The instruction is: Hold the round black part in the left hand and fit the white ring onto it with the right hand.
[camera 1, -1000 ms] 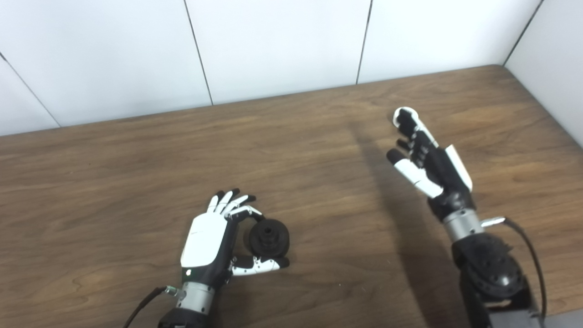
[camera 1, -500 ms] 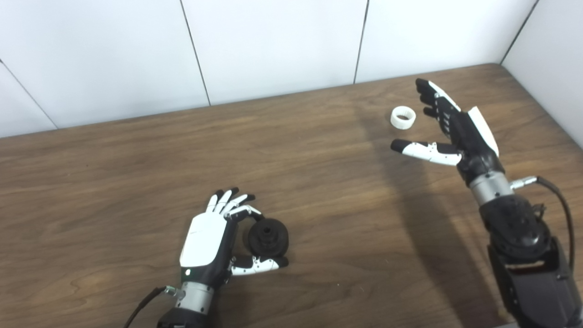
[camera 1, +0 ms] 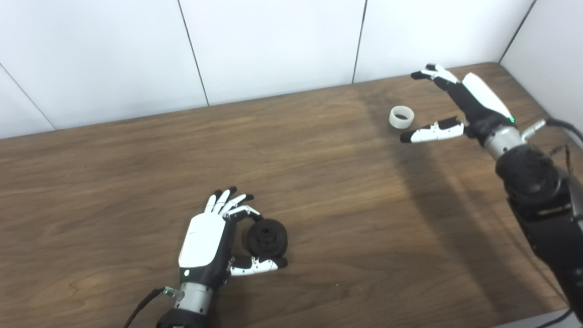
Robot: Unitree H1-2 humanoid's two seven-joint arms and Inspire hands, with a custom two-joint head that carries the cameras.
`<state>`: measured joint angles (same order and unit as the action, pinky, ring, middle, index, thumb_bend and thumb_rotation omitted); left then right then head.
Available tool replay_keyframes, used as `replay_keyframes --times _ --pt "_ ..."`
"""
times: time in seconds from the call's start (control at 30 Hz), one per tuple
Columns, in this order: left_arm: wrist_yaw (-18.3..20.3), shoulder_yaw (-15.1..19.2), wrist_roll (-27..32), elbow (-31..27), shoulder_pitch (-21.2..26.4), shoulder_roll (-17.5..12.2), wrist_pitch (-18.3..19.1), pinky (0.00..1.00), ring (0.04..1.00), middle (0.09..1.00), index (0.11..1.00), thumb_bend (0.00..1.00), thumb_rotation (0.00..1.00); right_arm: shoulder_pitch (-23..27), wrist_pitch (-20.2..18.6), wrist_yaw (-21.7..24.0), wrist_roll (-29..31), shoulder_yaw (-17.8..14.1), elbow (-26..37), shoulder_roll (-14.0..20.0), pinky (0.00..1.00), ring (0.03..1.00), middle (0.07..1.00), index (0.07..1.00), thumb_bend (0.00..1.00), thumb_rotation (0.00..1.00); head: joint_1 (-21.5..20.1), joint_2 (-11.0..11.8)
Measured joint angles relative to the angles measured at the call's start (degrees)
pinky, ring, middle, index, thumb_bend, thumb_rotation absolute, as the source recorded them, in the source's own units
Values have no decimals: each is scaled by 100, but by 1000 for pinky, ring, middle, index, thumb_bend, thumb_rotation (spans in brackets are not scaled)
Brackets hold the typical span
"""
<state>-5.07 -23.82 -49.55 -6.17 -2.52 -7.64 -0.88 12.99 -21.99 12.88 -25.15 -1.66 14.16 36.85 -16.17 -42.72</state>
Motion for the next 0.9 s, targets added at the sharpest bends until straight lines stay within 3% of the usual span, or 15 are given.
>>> replay_keyframes --times 0.17,0.47,0.9 --pt "-11 -12 -10 19 19 0 -1 1000 956 843 488 521 54 278 -162 449 -250 315 -275 241 925 1000 1000 807 967 267 26 9" --pt "-42 -50 -60 45 60 0 3 1000 958 844 488 521 56 1213 -329 1307 -799 1020 -846 808 987 1000 1000 801 988 266 70 53" --pt "-48 -70 -121 56 76 8 19 1000 954 837 488 521 57 2073 -294 2240 -1313 1708 -1410 887 1000 1000 1000 822 971 266 132 35"
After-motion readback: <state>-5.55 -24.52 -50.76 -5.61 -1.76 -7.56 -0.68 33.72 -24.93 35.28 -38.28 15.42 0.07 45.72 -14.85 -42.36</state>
